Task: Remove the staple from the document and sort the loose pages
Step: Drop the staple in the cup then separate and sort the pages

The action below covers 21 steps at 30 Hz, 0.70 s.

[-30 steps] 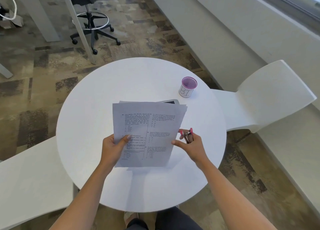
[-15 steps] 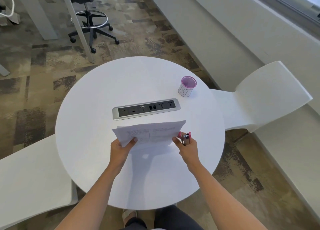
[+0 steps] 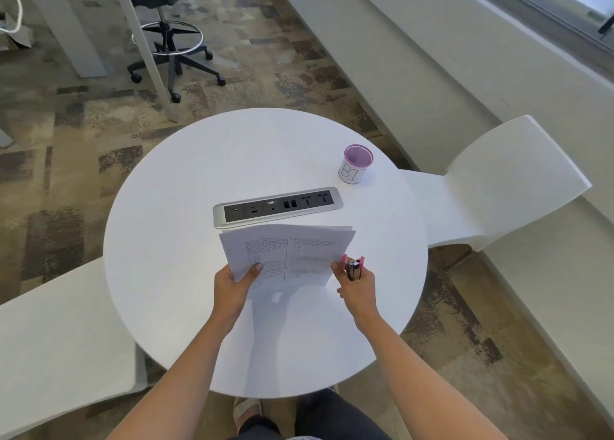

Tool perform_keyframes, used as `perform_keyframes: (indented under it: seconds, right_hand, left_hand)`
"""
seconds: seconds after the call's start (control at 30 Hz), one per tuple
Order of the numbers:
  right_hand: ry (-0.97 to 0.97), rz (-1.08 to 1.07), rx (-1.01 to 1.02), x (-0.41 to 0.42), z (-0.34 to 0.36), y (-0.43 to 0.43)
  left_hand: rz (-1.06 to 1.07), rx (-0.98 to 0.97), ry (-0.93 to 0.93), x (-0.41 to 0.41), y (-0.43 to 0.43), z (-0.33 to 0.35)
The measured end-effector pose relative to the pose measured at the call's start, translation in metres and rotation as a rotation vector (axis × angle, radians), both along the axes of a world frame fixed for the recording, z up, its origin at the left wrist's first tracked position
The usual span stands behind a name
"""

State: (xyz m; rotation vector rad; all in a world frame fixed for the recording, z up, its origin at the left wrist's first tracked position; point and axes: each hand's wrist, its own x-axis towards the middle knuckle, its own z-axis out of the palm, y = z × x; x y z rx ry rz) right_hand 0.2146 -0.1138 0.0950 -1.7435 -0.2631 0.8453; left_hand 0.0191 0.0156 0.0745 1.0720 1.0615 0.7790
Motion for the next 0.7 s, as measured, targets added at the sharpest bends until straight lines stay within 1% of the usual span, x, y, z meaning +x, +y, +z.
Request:
perform_keyframes:
  seconds: [0.33, 0.53, 0.7]
  right_hand:
    - [-0.037, 0.027, 0.047, -0.005, 0.007, -0.006]
    - [-0.037, -0.010, 0.057, -0.006, 0.013, -0.008]
    - [-0.094, -0.044, 0.096, 0.003, 0.020, -0.010]
  left_hand:
    - [0.015, 0.014, 0.011, -0.005, -0.003, -0.004]
    - [0.026, 0.022, 0.043, -0.003, -0.004, -0.004]
    - [0.078, 0.021, 0.066, -0.004, 0.003, 0.006]
